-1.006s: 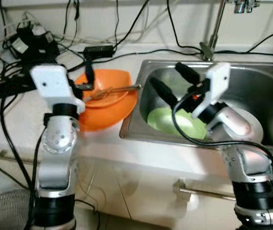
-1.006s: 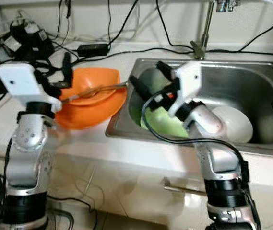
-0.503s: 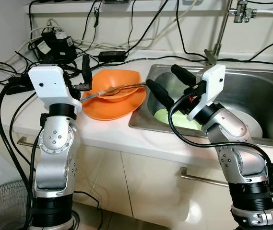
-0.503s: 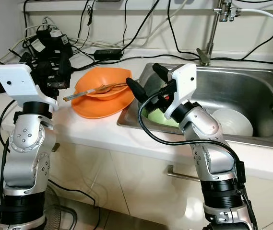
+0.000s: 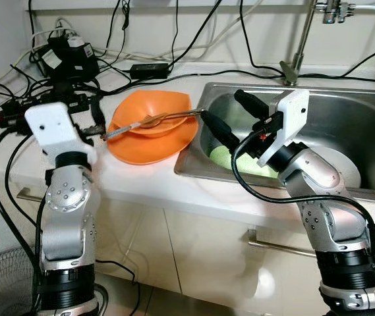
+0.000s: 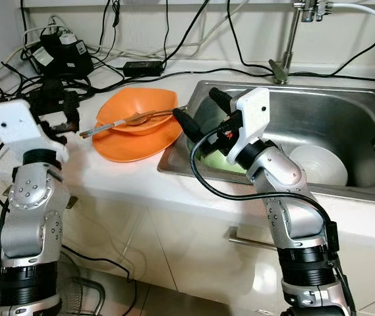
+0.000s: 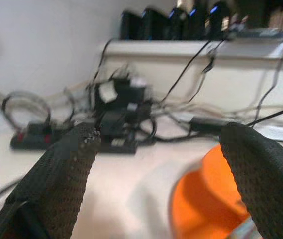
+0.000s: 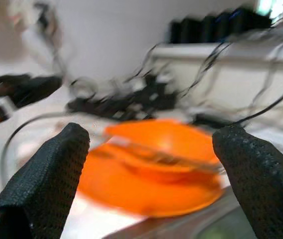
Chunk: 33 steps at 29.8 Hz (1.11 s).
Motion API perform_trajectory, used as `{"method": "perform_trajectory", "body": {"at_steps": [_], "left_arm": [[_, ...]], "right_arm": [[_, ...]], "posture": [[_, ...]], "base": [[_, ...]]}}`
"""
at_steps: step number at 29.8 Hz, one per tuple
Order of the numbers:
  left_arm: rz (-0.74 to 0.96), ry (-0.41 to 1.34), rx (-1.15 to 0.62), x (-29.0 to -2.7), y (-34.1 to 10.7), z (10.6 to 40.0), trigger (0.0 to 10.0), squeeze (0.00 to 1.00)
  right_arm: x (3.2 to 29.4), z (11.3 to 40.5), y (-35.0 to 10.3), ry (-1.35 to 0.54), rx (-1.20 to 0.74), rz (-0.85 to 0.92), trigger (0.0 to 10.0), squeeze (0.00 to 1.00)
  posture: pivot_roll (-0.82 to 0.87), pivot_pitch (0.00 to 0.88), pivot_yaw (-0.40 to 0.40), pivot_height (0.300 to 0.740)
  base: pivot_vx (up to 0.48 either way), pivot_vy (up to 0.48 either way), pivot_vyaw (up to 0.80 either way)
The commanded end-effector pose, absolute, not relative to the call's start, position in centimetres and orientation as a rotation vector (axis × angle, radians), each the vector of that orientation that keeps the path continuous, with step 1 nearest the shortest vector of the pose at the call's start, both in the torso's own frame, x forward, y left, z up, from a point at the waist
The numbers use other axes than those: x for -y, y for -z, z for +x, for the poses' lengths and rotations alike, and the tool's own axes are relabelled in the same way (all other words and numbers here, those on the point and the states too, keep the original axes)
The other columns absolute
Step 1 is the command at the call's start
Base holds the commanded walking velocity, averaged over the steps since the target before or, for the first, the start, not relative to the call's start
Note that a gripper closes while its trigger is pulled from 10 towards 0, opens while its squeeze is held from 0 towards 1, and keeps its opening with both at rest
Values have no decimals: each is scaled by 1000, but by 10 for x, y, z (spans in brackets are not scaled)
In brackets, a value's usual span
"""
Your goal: Kitchen organization
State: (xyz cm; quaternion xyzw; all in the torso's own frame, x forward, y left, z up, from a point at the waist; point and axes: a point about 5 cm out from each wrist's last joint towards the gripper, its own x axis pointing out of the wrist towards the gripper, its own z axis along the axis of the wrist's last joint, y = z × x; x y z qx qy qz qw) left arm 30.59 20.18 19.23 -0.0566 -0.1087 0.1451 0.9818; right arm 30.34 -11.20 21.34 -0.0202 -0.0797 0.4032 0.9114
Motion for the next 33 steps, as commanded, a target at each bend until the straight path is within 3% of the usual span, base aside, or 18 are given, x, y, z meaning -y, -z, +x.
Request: {"method": "perform_trajectory", "body": {"at_steps": [1,12,25,26,27,33], "left_arm": [[-177,-299,182,-205,-188,310,10000,0],[-570,-113,34,-189,-161,329,10000,0],[-798,-25,-33,-186,-150,345,10000,0],[-823,-22,-27,-185,-150,346,3961,0],[-857,-13,-19,-184,-150,346,0,0],[-902,15,-27,-179,-150,348,0,0]], "right_arm": [[108,298,-212,-883,150,-54,10000,0],[112,298,-210,-893,122,-98,10000,0],[110,294,-209,-913,121,-109,10000,0],[110,294,-209,-913,121,-108,10000,0],[110,294,-209,-913,121,-108,10000,0],[109,293,-209,-915,123,-108,10000,0]], "posture": [[-84,0,106,740],[-94,0,108,740],[-104,0,110,740],[-105,0,110,740],[-105,0,110,740],[-108,0,111,740]], "base": [[0,0,0],[0,0,0],[0,0,0],[0,0,0],[0,0,0],[0,0,0]]}}
